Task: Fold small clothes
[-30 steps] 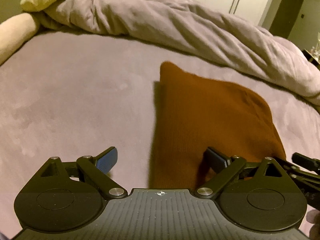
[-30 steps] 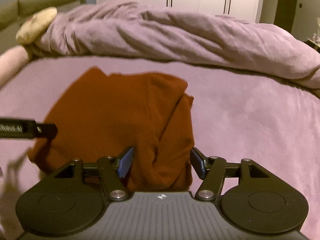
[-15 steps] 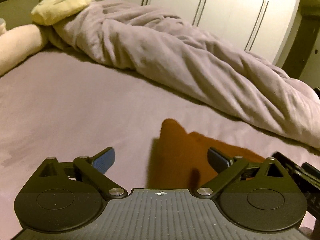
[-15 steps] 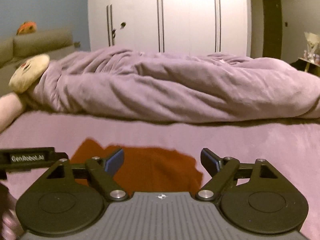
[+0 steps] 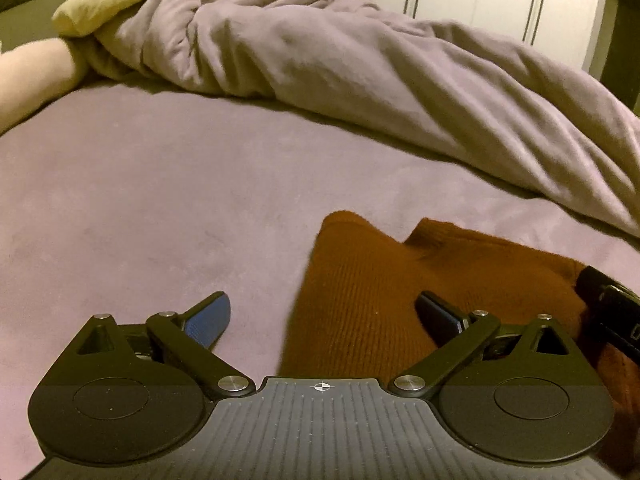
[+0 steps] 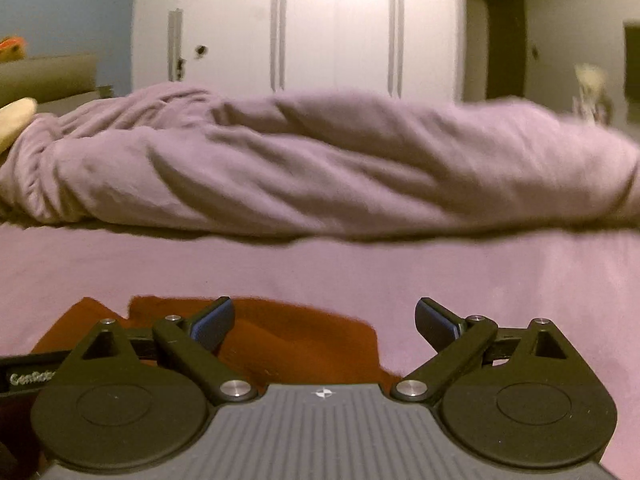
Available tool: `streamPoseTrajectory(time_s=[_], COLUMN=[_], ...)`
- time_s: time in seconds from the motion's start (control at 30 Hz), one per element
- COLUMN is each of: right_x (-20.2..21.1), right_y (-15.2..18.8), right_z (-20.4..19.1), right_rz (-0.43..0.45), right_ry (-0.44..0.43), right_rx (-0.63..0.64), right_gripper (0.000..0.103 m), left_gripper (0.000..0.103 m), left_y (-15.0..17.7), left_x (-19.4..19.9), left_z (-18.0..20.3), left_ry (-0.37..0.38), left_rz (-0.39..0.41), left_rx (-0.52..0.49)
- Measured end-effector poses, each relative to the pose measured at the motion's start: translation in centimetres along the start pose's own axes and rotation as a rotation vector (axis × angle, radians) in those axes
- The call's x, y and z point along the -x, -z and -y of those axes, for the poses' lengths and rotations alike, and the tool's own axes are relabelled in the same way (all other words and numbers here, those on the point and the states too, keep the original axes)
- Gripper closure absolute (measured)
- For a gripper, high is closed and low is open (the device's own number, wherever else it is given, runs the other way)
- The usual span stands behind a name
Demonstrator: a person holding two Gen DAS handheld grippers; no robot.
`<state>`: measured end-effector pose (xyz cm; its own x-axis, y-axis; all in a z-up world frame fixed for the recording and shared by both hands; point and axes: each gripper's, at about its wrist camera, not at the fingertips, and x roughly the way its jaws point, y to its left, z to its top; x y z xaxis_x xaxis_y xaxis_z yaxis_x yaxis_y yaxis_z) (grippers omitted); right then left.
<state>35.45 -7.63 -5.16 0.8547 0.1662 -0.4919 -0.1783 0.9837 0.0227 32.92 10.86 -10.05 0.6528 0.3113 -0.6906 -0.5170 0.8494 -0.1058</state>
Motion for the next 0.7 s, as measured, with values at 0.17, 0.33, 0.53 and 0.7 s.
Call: streamPoseTrajectory(time_s=[0.17, 0.33, 0.53, 0.7], right_x=[2.1, 8.1, 14.9, 18.5], right_y=[-1.4, -0.8, 3.0, 5.8], right_z=[-0.2, 0.7, 2.2, 3.0], right_rz=[-0.029, -0.087, -0.287, -0.457], right_ry=[-0.033, -0.063, -0.086, -0.112], right_rx=[0.019, 0.047, 0.066, 0.055], right_gripper=[0.004, 0.004, 0.004, 0.004], left_gripper=[0.0, 0.0, 0.0, 0.0], left_y=[-1.4, 0.7, 4.7, 7.3], left_x=[2.4, 8.7, 15.1, 17.6], left_z=[-2.5, -4.1, -5.5, -5.9], left_ry=[0.087, 0.108, 0.125, 0.128], left_rz=[-0.087, -0.06, -0.11, -0.167], left_rx=[0.092, 0.019, -0.088, -0.179])
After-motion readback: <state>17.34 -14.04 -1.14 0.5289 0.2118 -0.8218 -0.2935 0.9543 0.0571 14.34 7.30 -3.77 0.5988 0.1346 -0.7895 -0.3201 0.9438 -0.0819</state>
